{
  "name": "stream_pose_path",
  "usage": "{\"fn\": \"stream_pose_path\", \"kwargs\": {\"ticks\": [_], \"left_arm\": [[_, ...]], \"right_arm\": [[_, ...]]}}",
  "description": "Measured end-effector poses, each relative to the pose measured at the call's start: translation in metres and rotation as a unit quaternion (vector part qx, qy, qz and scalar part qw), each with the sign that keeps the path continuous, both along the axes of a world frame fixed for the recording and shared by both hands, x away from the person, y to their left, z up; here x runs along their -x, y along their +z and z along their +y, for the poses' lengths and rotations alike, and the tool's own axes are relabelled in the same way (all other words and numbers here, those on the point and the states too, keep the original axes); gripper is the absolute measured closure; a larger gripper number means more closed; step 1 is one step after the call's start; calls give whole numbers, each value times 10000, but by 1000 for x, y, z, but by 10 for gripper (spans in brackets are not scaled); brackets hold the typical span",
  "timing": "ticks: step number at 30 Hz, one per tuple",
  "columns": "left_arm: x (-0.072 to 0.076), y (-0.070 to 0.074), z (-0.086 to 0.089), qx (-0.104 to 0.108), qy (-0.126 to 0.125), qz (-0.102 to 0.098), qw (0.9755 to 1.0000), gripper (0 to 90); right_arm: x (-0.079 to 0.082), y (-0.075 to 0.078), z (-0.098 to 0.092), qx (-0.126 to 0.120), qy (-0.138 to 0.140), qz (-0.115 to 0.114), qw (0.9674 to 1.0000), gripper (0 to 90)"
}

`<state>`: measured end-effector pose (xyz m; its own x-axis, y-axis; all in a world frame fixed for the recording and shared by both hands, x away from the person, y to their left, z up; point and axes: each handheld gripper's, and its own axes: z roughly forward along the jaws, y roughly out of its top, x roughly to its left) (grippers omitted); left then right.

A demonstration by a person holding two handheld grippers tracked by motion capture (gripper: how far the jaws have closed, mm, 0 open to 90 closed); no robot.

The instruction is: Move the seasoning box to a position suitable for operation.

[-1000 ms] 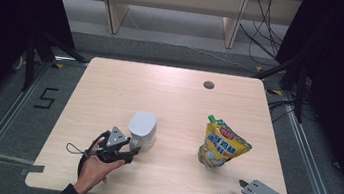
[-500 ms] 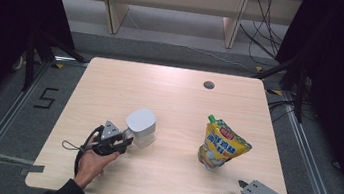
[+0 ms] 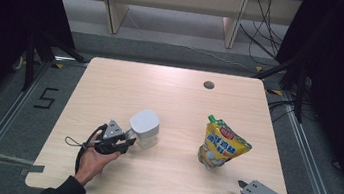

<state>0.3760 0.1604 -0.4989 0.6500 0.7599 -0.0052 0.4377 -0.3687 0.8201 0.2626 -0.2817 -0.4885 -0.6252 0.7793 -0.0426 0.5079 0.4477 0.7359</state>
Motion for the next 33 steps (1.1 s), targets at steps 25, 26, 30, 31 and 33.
{"fn": "stream_pose_path", "kwargs": {"ticks": [25, 26, 30, 31, 33], "left_arm": [[39, 0, -33, 34, -1404, -102, 9900, 683], [40, 0, -34, -22, -1520, -104, 9883, 683], [44, -1, -39, 75, -1662, -118, 9860, 683], [46, -1, -41, 79, -1773, -74, 9841, 682], [47, -1, -42, 93, -1820, -82, 9832, 682]], "right_arm": [[0, 0, 0, 31, 12, 18, 10000, 203], [0, -1, 1, 24, 9, 13, 10000, 203], [0, -1, 1, 36, 26, 26, 10000, 203], [0, -1, 1, 53, 27, 36, 10000, 203], [0, -1, 1, 54, 23, 29, 10000, 203]]}}
